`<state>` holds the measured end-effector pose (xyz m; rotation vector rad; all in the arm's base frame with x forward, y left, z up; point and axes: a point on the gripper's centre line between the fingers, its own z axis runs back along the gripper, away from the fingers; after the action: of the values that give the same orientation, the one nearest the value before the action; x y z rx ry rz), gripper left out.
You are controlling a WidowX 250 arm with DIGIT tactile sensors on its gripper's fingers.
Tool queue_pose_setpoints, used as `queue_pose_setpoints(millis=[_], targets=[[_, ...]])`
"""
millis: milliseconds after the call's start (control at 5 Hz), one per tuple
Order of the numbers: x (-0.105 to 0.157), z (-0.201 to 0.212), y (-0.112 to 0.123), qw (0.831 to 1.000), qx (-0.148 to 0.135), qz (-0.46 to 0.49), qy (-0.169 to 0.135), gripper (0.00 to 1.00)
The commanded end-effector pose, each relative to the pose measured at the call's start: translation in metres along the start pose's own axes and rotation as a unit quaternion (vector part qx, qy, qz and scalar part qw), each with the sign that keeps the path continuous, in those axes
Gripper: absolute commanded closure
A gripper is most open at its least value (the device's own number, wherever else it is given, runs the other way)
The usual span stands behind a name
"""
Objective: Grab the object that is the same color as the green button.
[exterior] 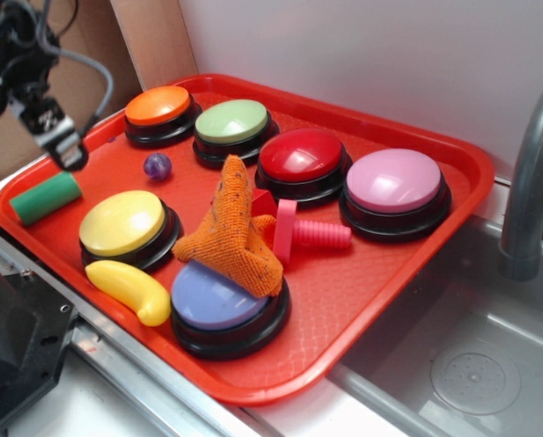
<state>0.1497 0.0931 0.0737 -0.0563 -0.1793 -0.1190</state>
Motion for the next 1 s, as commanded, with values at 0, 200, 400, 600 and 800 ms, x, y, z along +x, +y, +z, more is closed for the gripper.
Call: queue_pose_setpoints(millis=[0,200,400,600,800], targets=[[-0.013,-0.018,0.031,0.998,0.048,0.023,0.015,0.00],[-0.018,-0.027,0.040,0.998,0.051,0.034,0.021,0.00],[-0.019,-0.036,0.046,0.996,0.058,0.050,0.042,0.00],[-0.020,-0.048,0.048,0.994,0.065,0.068,0.060,0.00],[-0.022,-0.056,0.050,0.993,0.065,0.079,0.059,0.11]])
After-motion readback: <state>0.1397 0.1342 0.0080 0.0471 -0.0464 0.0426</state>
